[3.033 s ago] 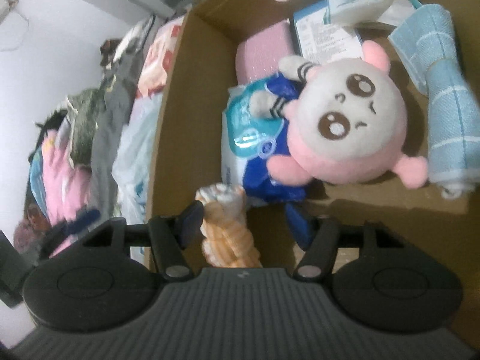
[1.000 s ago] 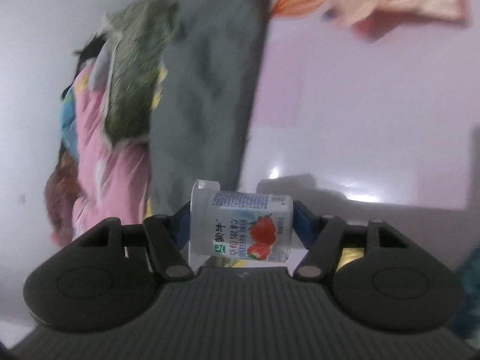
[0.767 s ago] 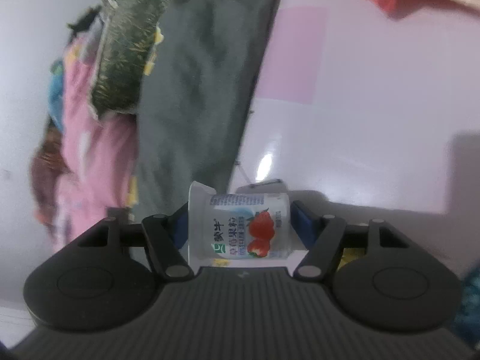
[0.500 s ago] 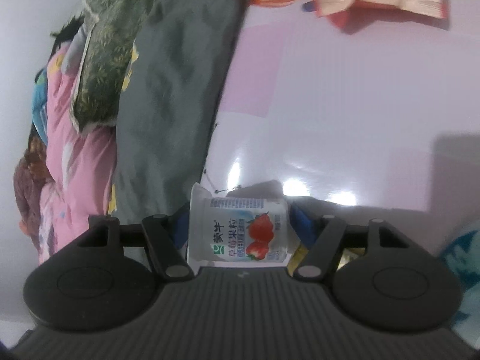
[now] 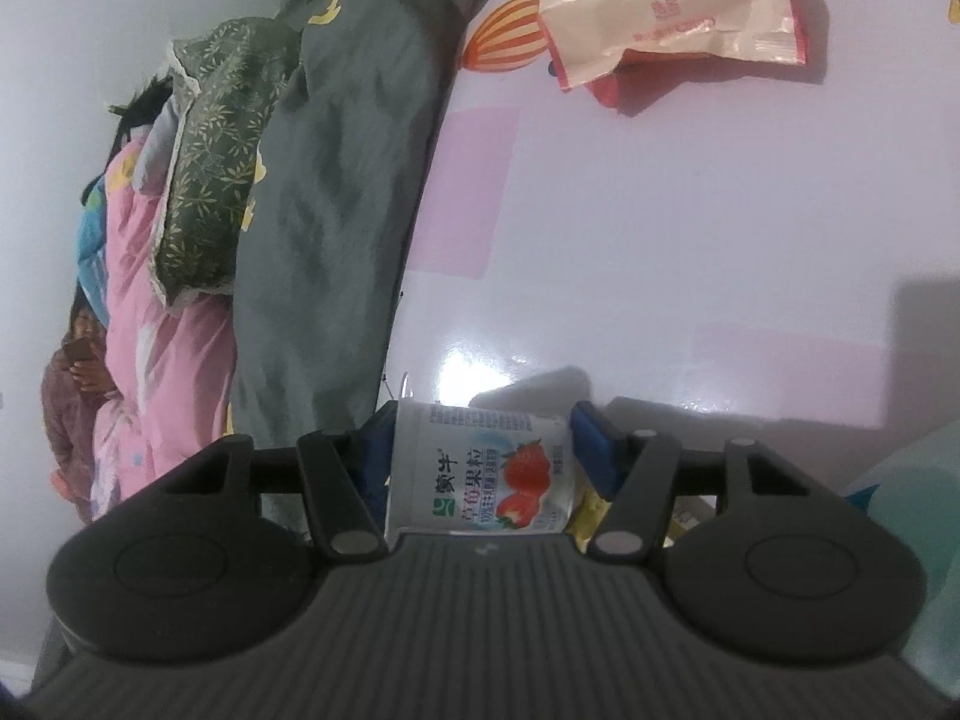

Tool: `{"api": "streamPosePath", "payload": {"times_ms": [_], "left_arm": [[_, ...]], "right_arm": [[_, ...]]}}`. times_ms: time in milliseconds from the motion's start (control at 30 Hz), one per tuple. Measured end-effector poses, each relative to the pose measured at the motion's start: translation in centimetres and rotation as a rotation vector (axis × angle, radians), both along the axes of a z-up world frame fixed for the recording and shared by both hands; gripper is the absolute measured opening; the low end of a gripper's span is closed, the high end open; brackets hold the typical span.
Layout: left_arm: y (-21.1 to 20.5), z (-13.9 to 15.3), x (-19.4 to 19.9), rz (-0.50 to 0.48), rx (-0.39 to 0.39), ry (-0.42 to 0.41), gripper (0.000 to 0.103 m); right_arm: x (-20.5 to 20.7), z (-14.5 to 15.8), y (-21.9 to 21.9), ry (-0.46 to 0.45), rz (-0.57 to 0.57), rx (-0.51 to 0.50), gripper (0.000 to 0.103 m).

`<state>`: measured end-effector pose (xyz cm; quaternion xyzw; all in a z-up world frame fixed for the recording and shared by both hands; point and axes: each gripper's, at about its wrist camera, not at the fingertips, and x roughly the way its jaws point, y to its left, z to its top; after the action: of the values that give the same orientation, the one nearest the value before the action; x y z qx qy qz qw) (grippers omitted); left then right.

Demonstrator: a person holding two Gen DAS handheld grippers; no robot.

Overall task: Organize soft objects
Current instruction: 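Lift the yogurt bottle with the right tool while the left tool grasps the white cup, then carry the yogurt bottle with the right tool and the white cup with the left tool into the box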

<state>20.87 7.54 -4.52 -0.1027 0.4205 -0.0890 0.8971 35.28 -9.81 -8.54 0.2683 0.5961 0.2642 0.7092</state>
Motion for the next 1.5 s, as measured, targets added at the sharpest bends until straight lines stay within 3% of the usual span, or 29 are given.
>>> {"api": "streamPosePath", "payload": {"times_ms": [167, 267, 467, 600, 800, 1067, 1300, 1500], "left_arm": [[0.2, -0.5, 1.2, 0.020, -0.059, 0.020, 0.060], [0.3, 0.3, 0.8, 0.033, -0.055, -0.014, 0.059], [0.6, 3.6, -1.4, 0.059, -0.033, -0.101, 0.059], [0.0, 6.6, -3.2, 0.041, -0.034, -0.165, 0.059], [-4.1, 10.3, -7.1, -0.114, -0.053, -0.221, 0.060], [-14.7, 11.8, -11.3, -0.433, -0.087, -0.223, 0.060], [-23.9, 9.8, -13.3, -0.638, -0.118, -0.135, 0.059], [-27.9, 7.1, -13.9, -0.713, -0.110, -0.044, 0.059]], "right_arm": [[0.5, -1.0, -0.9, 0.052, -0.032, 0.067, 0.060], [0.5, -1.2, -1.1, 0.070, -0.043, 0.091, 0.060], [-0.2, 0.3, -0.8, 0.067, -0.035, 0.157, 0.060], [-1.7, 2.9, -1.0, 0.028, -0.025, 0.203, 0.060], [-6.5, 7.6, -5.1, -0.045, -0.054, 0.264, 0.060], [-16.3, 10.8, -17.5, -0.113, -0.208, 0.266, 0.062], [-24.7, 10.5, -28.2, -0.109, -0.395, 0.195, 0.063], [-28.5, 7.9, -34.0, -0.029, -0.498, 0.164, 0.063]]}}
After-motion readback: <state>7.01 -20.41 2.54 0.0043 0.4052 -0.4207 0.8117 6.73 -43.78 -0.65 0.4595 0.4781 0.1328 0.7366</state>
